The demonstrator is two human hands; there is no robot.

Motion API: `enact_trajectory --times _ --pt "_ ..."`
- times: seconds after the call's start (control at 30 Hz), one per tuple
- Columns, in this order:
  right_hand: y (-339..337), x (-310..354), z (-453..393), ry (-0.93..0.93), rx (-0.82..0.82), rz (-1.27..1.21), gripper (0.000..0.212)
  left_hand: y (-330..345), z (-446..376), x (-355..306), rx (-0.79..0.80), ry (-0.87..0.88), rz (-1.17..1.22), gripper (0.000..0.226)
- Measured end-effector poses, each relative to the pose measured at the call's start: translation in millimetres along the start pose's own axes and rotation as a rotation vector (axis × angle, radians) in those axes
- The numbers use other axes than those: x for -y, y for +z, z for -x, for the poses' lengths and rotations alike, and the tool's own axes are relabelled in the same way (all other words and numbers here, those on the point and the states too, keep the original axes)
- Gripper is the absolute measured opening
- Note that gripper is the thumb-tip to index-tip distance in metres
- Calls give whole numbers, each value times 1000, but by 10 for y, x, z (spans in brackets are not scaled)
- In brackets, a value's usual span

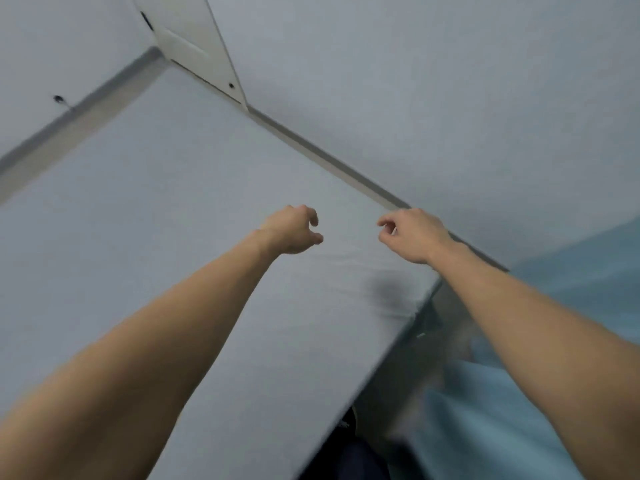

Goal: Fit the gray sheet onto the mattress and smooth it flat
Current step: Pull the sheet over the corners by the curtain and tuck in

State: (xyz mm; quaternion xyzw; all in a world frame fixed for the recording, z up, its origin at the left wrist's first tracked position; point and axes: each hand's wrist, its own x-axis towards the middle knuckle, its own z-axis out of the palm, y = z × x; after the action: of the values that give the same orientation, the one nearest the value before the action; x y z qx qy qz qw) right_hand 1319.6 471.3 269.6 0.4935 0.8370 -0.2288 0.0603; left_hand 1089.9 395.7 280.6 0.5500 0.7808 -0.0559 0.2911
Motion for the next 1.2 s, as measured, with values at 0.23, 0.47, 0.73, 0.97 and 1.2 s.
enact_trajectory --times 0.23,0.47,0.73,0.97,1.2 --pt "-786 1859 453 -149 -32 144 34 -757 1413 874 -395 -266 297 31" --pt "-1213 2648 2 -375 11 207 31 -1065 1727 1321 -463 -489 339 40" --pt "-1403 2939 -364 -688 216 300 55 -1068 2392 879 -579 -912 491 63" --pt "-1298 2910 -139 -839 320 208 58 -833 2634 587 -454 -978 607 65" --pt "-1026 2393 -215 -767 368 146 56 -708 2176 442 -532 -961 559 63"
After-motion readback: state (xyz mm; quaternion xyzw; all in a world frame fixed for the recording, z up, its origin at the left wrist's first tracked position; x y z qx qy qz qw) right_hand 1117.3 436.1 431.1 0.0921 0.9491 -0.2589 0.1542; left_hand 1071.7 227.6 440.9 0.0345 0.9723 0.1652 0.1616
